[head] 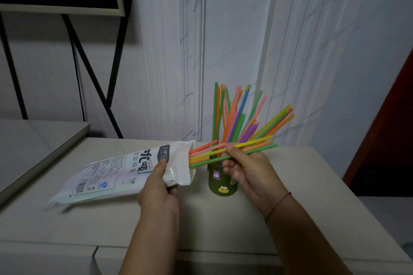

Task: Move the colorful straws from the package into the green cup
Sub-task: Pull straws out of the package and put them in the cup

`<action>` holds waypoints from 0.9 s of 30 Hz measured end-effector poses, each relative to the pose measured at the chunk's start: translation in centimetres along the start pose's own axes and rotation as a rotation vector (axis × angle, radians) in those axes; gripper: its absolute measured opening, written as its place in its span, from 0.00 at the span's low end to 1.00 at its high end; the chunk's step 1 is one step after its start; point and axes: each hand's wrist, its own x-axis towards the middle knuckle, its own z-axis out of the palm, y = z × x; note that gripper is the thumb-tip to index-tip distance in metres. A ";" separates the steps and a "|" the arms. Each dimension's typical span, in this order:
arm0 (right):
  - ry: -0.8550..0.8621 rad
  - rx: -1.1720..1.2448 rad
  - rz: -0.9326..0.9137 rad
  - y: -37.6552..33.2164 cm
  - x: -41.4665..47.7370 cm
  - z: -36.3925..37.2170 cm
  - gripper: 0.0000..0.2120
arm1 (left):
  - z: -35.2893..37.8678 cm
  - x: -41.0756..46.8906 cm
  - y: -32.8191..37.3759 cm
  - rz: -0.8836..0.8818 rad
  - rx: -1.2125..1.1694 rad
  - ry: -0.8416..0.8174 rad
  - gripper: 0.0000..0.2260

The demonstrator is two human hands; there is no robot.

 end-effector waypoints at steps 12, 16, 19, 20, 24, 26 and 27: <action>0.138 -0.003 -0.100 -1.9 0.3 -1.5 0.05 | -0.1 0.9 1.9 0.017 -0.078 0.046 0.22; 0.145 0.005 -0.108 -2.6 0.3 -2.5 0.06 | -0.2 1.4 2.7 0.010 -0.107 0.029 0.18; 0.165 0.015 -0.120 -3.2 0.2 -3.2 0.05 | -0.3 1.5 2.9 0.014 -0.131 0.029 0.20; 0.180 0.019 -0.128 -3.5 0.2 -3.6 0.06 | -0.3 1.5 3.0 0.024 -0.132 0.033 0.20; 0.269 0.002 -0.167 -4.4 0.3 -5.1 0.08 | -0.4 1.4 3.4 0.032 -0.121 0.033 0.10; 0.318 -0.030 -0.193 -4.7 0.3 -5.9 0.07 | -0.4 1.4 3.4 0.026 -0.127 0.028 0.09; 0.340 -0.049 -0.207 -4.8 0.4 -6.3 0.07 | -0.4 1.4 3.3 0.023 -0.129 0.034 0.11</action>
